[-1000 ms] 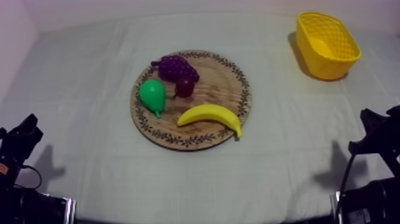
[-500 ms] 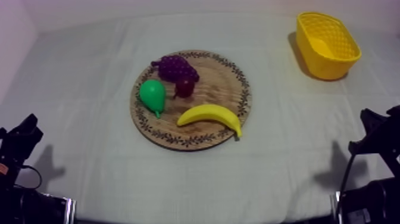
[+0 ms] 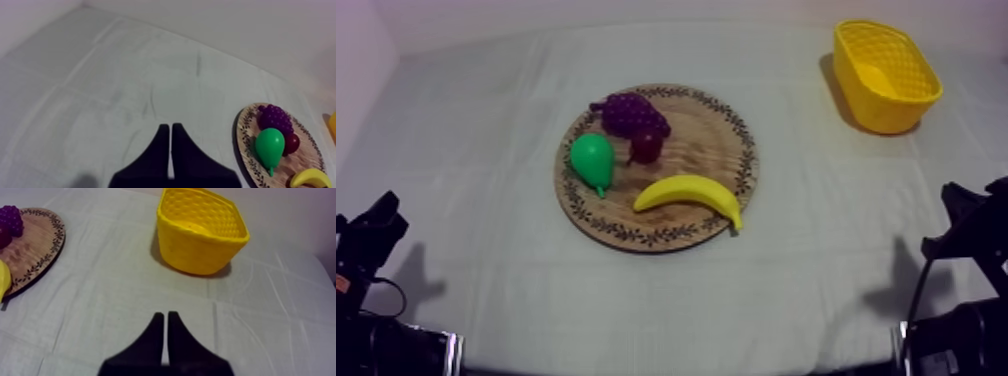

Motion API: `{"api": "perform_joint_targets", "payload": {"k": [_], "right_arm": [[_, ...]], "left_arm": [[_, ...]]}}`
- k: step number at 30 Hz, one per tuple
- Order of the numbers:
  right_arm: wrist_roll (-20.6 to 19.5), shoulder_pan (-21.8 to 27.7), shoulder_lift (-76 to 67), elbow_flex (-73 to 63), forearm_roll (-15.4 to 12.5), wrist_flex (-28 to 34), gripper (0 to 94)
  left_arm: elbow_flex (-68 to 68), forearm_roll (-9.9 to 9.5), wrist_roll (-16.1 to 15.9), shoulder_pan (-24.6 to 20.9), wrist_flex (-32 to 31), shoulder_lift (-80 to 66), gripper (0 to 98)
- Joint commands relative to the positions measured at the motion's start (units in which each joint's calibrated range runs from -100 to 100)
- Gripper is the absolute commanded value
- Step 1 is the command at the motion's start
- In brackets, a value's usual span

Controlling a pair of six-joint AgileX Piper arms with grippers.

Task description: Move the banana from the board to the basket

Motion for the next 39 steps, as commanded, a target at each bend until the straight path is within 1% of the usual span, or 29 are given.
{"api": "perform_joint_targets", "payload": {"k": [1,13,16,21,25,27,31,34,39], "right_arm": [[-0.1,0.0,0.0,0.0,0.0,-0.1,0.3],[0.0,0.0,0.0,0.0,0.0,-0.1,0.3],[0.5,0.7,0.0,0.0,0.1,1.1,0.3],[-0.4,3.0,0.0,0.0,0.1,1.3,0.8],[-1.5,3.4,-0.1,0.0,0.0,1.2,2.6],[-1.8,3.5,-0.1,-0.1,-0.3,1.8,2.9],[-1.2,3.7,-0.1,-0.7,-1.6,3.9,3.6],[-1.2,3.4,-0.1,-1.5,-1.9,4.9,3.8],[-0.6,2.5,2.8,-5.1,-2.8,4.7,4.0]], "left_arm": [[0.0,-0.01,0.0,0.0,0.0,0.0,0.1],[0.0,-0.01,0.0,0.0,0.0,0.0,0.1],[0.0,-0.01,0.0,0.0,0.0,0.0,0.1],[0.0,-0.01,0.0,0.0,0.0,0.0,0.1],[0.0,-0.01,0.0,0.0,0.0,0.0,0.1],[0.0,-0.01,0.0,0.0,0.0,0.0,0.1],[0.0,-0.01,0.0,0.0,0.0,0.0,0.1],[0.0,-0.01,0.0,0.0,0.0,0.0,0.1],[0.0,-0.01,0.0,0.0,0.0,0.0,0.1]]}}
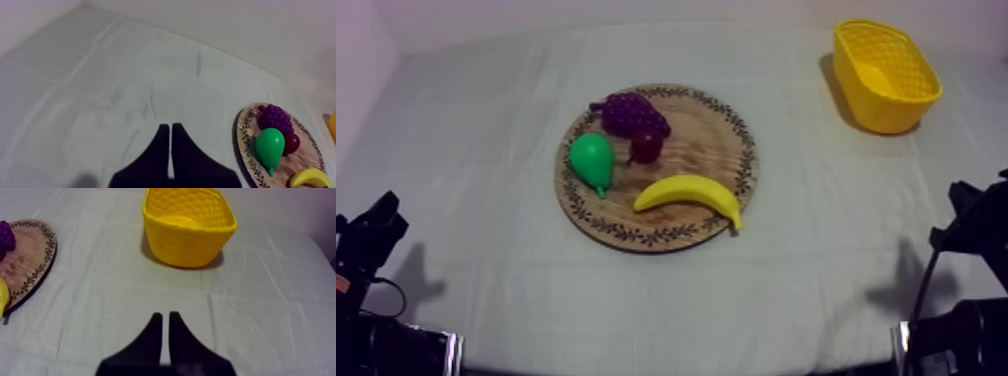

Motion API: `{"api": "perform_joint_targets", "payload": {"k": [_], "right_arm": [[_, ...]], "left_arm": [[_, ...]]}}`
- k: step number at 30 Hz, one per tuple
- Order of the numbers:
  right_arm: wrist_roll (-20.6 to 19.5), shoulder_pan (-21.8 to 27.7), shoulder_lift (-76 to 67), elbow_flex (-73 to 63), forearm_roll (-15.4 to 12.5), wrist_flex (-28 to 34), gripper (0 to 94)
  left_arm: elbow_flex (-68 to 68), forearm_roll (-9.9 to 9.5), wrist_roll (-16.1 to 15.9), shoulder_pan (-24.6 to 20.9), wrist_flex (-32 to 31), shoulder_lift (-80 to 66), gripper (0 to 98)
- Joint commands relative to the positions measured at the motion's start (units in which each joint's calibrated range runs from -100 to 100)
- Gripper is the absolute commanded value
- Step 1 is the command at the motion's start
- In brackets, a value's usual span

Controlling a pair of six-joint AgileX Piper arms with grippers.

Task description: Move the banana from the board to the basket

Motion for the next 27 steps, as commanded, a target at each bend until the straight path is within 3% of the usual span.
{"api": "perform_joint_targets", "payload": {"k": [1,7,20,27], "right_arm": [[0.5,-0.7,2.8,-2.6,-0.6,-0.5,4.1],[3.0,-4.9,15.7,-13.2,-2.2,0.8,4.3],[4.8,-18.7,46.7,-37.6,-0.3,3.5,4.9],[0.8,-27.6,58.5,-43.6,4.7,3.4,5.2]], "left_arm": [[0.0,-0.01,0.0,0.0,0.0,0.0,0.1],[0.0,-0.01,0.0,0.0,0.0,0.0,0.1],[0.0,-0.01,0.0,0.0,0.0,0.0,0.1],[0.0,-0.01,0.0,0.0,0.0,0.0,0.1]]}}
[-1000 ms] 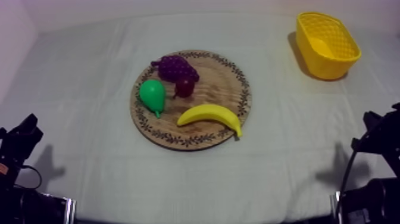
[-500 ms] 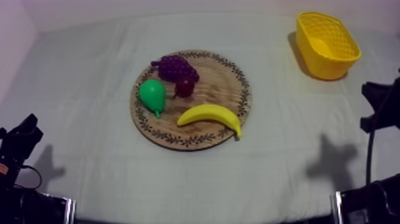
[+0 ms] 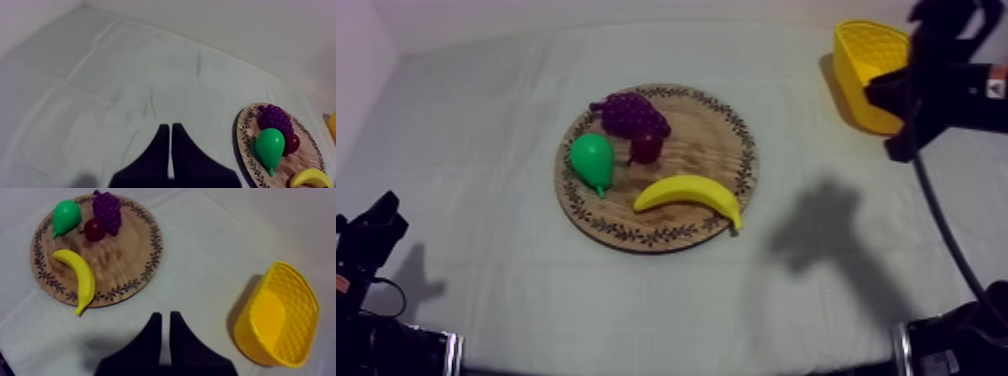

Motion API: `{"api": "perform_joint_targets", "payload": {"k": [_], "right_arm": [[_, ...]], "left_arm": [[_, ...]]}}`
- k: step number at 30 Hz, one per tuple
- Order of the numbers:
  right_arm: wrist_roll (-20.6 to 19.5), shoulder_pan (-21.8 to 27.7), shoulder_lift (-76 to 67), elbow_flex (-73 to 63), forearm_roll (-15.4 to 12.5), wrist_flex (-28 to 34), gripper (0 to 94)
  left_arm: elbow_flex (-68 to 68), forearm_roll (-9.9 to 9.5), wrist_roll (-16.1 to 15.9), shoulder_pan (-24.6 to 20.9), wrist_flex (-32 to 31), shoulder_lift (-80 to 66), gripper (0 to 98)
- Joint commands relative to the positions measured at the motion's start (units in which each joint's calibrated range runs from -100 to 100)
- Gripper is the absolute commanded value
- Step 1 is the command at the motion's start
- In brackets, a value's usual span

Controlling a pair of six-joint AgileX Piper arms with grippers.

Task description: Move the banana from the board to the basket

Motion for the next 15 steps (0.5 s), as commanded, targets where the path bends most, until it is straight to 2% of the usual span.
{"api": "perform_joint_targets", "payload": {"k": [1,5,11,15], "right_arm": [[-2.0,-4.6,6.0,-1.4,1.7,0.0,5.3],[-4.2,-8.3,11.0,-3.3,3.3,0.1,5.9],[-4.5,-13.2,17.6,-3.2,2.4,-1.6,6.8],[-4.9,-16.5,21.4,-3.8,3.0,-2.0,7.5]], "left_arm": [[0.0,-0.01,0.0,0.0,0.0,0.0,0.1],[0.0,-0.01,0.0,0.0,0.0,0.0,0.1],[0.0,-0.01,0.0,0.0,0.0,0.0,0.1],[0.0,-0.01,0.0,0.0,0.0,0.0,0.1]]}}
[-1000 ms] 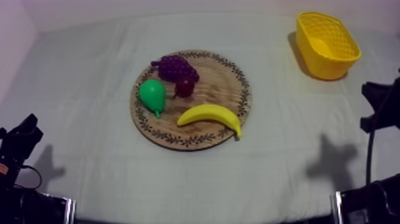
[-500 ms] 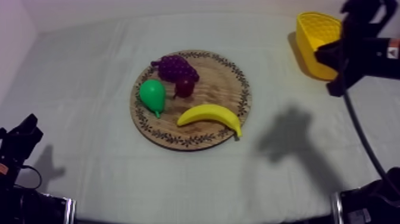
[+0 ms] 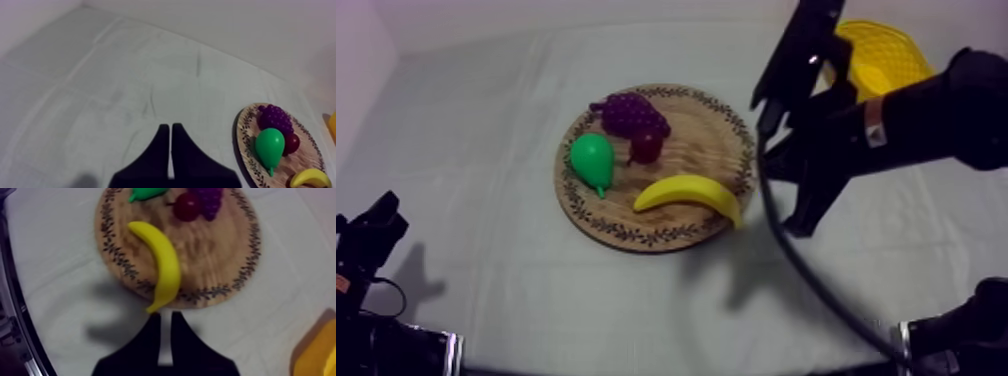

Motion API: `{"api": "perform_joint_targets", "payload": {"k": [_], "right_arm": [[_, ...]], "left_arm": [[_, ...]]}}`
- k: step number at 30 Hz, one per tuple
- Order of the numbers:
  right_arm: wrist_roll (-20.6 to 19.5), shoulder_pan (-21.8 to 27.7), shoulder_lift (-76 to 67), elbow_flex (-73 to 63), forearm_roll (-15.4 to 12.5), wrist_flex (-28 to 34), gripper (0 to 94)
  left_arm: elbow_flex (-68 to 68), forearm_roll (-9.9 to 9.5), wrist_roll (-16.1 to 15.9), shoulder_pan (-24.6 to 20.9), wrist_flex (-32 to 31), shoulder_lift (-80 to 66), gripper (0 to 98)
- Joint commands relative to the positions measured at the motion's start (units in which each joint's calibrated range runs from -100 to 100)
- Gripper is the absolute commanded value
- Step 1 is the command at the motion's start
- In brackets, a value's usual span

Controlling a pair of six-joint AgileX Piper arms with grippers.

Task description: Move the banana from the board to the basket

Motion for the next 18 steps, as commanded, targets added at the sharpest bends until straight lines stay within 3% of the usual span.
{"api": "perform_joint_targets", "payload": {"k": [1,9,10,14,16,18], "right_arm": [[-0.2,-2.5,2.2,-0.7,0.6,0.6,7.6],[0.8,-4.9,7.3,-4.7,0.6,2.3,8.4],[1.1,-4.9,7.6,-4.9,0.6,2.2,13.3],[1.3,-5.0,8.1,-5.2,1.0,1.8,57.7],[1.1,-4.8,8.1,-5.0,1.1,1.3,66.6],[0.8,-4.8,8.0,-4.5,1.4,0.7,69.0]], "left_arm": [[0.0,-0.01,0.0,0.0,0.0,0.0,0.1],[0.0,-0.01,0.0,0.0,0.0,0.0,0.1],[0.0,-0.01,0.0,0.0,0.0,0.0,0.1],[0.0,-0.01,0.0,0.0,0.0,0.0,0.1],[0.0,-0.01,0.0,0.0,0.0,0.0,0.1],[0.0,-0.01,0.0,0.0,0.0,0.0,0.1]]}}
